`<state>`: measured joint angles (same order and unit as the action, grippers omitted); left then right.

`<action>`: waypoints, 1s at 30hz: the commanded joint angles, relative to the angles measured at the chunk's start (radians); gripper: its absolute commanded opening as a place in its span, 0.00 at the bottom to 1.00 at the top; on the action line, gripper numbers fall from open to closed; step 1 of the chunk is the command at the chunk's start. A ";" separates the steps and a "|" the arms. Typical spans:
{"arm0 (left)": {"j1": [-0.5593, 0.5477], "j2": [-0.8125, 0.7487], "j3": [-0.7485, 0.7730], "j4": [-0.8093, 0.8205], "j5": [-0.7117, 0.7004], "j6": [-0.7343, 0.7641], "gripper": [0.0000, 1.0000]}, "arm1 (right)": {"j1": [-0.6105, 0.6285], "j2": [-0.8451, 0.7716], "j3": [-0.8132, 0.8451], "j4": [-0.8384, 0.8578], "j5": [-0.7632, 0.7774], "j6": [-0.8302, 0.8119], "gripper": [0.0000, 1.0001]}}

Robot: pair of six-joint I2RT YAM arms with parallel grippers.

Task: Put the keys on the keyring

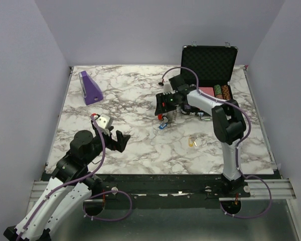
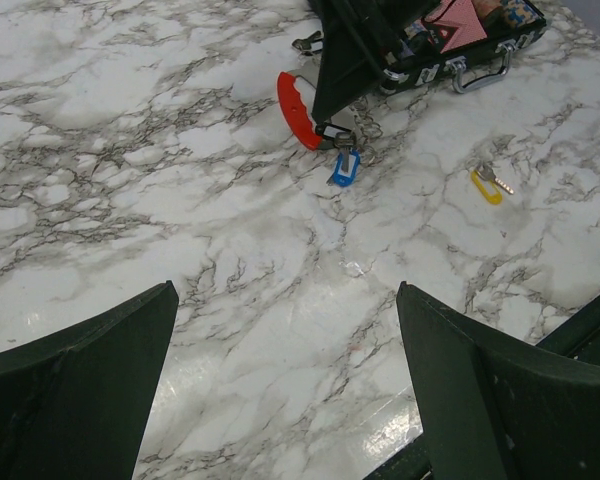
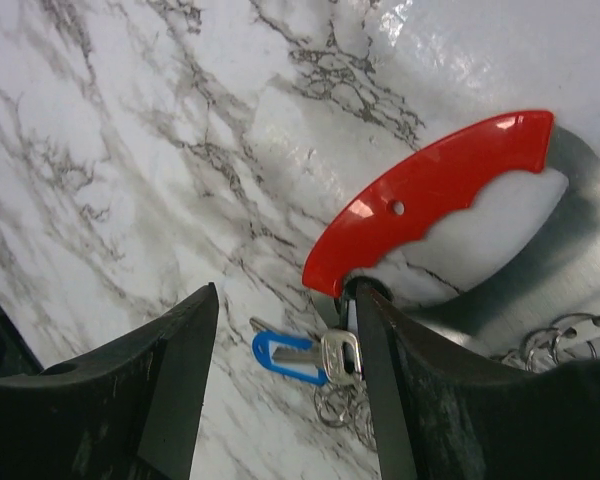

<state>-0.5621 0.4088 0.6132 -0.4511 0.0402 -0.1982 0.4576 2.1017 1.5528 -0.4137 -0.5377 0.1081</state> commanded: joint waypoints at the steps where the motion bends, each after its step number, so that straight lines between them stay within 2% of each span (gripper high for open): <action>1: 0.008 -0.002 0.011 0.019 0.012 0.005 0.99 | 0.045 0.047 0.067 -0.019 0.225 0.045 0.66; 5: 0.010 -0.002 0.011 0.019 0.013 0.006 0.99 | 0.049 0.023 0.114 -0.132 0.186 -0.143 0.66; 7: 0.011 -0.002 0.011 0.020 0.015 0.006 0.99 | 0.046 -0.021 0.119 -0.226 0.142 -0.310 0.68; 11: 0.013 -0.004 0.010 0.020 0.020 0.006 0.99 | 0.012 -0.130 0.021 -0.254 0.107 -0.494 0.68; 14: 0.016 -0.002 0.011 0.023 0.027 0.006 0.99 | -0.031 -0.172 -0.048 -0.263 0.033 -0.588 0.62; 19: 0.019 0.004 0.011 0.025 0.033 0.005 0.99 | -0.071 -0.149 -0.048 -0.270 0.013 -0.601 0.53; 23: 0.022 0.001 0.008 0.023 0.030 0.005 0.99 | -0.076 -0.120 -0.040 -0.240 0.062 -0.539 0.36; 30: 0.027 0.005 0.010 0.031 0.047 0.003 0.99 | -0.076 -0.088 -0.030 -0.183 0.163 -0.519 0.35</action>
<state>-0.5442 0.4091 0.6132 -0.4503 0.0570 -0.1982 0.3779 1.9751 1.5154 -0.6277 -0.4419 -0.4183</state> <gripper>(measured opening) 0.988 0.349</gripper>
